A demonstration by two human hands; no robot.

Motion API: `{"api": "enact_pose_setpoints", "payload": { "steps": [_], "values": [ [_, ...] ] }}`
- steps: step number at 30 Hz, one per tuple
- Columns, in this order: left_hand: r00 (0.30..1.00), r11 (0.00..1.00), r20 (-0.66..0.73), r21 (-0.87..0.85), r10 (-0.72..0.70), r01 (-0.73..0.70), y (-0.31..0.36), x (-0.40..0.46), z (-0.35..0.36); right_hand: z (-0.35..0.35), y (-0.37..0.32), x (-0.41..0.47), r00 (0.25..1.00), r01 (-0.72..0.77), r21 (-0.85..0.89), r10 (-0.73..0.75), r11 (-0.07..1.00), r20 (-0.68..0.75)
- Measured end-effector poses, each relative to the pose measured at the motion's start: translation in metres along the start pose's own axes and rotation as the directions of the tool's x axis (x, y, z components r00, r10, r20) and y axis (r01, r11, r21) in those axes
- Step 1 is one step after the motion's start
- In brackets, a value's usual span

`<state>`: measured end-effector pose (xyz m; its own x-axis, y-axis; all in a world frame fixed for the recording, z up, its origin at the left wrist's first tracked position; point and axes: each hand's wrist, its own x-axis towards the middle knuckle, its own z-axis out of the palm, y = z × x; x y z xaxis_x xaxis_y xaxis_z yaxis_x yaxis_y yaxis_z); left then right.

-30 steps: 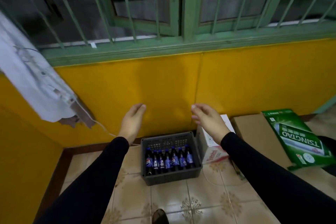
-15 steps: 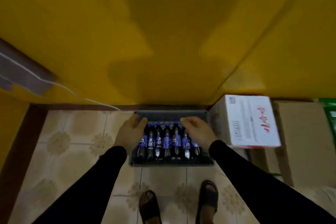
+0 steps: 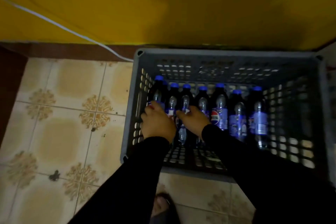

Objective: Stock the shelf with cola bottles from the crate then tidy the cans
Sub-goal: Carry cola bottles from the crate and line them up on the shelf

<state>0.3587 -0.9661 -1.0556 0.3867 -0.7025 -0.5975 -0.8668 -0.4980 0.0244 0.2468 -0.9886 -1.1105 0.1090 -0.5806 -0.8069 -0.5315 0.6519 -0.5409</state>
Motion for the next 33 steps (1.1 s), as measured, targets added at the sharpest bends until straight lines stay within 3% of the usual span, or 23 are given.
{"api": "enact_pose_setpoints", "payload": {
  "steps": [5, 11, 15, 18, 20, 23, 26, 30, 33],
  "values": [
    [0.989, 0.978, -0.144, 0.204, -0.016, 0.046, 0.006, 0.013, 0.031, 0.031, 0.005, 0.028, 0.998, 0.031, -0.015, -0.032, 0.999, -0.057],
    [0.987, 0.969, -0.162, 0.245, 0.019, 0.022, 0.001, 0.017, 0.032, 0.039, 0.006, 0.031, 0.987, 0.041, -0.013, -0.043, 0.999, -0.158],
    [0.999, 0.996, -0.036, 0.088, -0.001, 0.004, 0.003, 0.011, 0.014, 0.031, 0.016, 0.025, 0.99, 0.095, 0.176, -0.074, 0.98, -0.12],
    [0.998, 0.975, 0.027, -0.214, 0.063, -0.055, -0.006, 0.019, 0.004, 0.01, 0.03, 0.014, 0.995, 0.083, 0.356, -0.059, 0.931, -0.077],
    [0.986, 0.864, 0.087, -0.498, 0.14, -0.079, -0.012, 0.019, -0.006, -0.007, 0.036, 0.005, 0.999, 0.036, 0.512, -0.023, 0.858, -0.032],
    [0.96, 0.666, 0.18, -0.746, 0.217, -0.011, -0.01, 0.004, -0.025, -0.034, 0.027, -0.016, 1.0, 0.006, 0.637, -0.003, 0.771, -0.006],
    [0.938, 0.518, 0.208, -0.855, 0.277, 0.036, -0.002, -0.013, -0.048, -0.06, 0.01, -0.039, 1.0, 0.013, 0.666, -0.014, 0.746, -0.004],
    [0.911, 0.392, 0.248, -0.914, 0.329, 0.107, -0.002, -0.044, -0.091, -0.083, -0.022, -0.083, 0.998, 0.043, 0.724, -0.069, 0.688, 0.006],
    [0.91, 0.279, 0.234, -0.95, 0.342, 0.14, -0.003, -0.071, -0.124, -0.093, -0.058, -0.126, 0.99, 0.073, 0.708, -0.134, 0.703, 0.031]
  ]
}}
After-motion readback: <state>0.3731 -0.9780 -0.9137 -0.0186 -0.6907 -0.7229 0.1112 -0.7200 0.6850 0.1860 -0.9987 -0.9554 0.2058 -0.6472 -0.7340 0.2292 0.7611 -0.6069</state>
